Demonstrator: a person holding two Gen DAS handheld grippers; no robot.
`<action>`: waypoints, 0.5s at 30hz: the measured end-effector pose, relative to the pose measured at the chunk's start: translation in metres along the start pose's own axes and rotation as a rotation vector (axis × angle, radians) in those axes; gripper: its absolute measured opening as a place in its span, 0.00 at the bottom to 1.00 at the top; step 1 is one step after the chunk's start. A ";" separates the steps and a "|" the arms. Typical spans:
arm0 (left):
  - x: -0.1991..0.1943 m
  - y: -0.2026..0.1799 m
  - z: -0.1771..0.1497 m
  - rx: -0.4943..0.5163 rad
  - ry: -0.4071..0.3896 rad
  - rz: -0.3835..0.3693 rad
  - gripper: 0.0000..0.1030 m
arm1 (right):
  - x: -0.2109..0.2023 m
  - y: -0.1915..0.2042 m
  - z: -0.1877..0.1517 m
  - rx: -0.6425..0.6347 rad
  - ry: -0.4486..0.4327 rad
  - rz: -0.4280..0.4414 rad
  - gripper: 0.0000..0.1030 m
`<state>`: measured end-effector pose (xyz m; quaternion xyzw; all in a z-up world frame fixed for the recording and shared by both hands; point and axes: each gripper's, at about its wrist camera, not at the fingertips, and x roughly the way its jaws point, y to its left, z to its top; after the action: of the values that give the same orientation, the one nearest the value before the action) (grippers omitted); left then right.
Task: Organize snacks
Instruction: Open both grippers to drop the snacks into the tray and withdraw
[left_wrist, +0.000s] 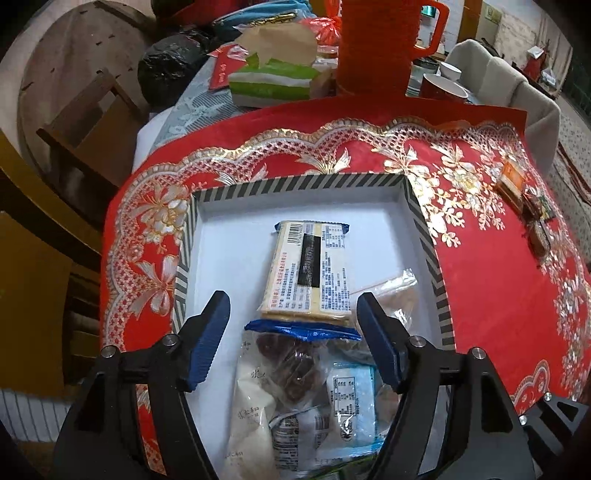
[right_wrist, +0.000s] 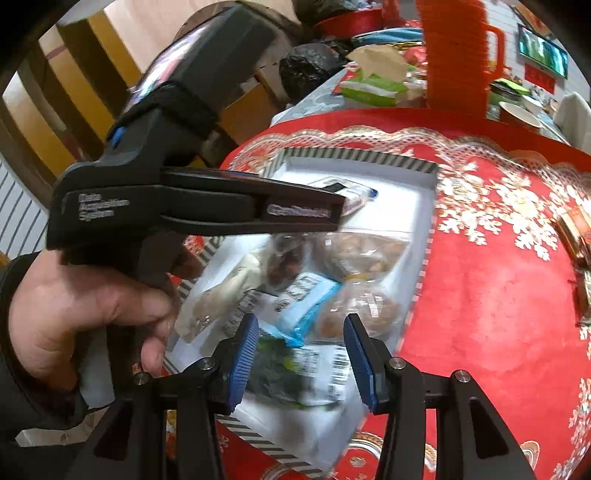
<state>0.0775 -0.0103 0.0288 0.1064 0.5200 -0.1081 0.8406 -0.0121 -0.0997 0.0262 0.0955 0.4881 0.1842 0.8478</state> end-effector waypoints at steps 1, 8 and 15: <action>-0.001 -0.002 0.001 0.000 -0.001 0.006 0.75 | -0.002 -0.003 -0.001 0.008 -0.002 0.000 0.45; -0.014 -0.030 0.010 -0.022 -0.040 0.061 0.77 | -0.022 -0.058 -0.010 0.109 -0.031 -0.047 0.45; -0.024 -0.087 0.024 -0.054 -0.100 -0.041 0.77 | -0.062 -0.162 -0.035 0.357 -0.084 -0.172 0.45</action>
<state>0.0621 -0.0986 0.0553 0.0676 0.4823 -0.1167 0.8656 -0.0350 -0.2732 0.0024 0.2097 0.4837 0.0178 0.8496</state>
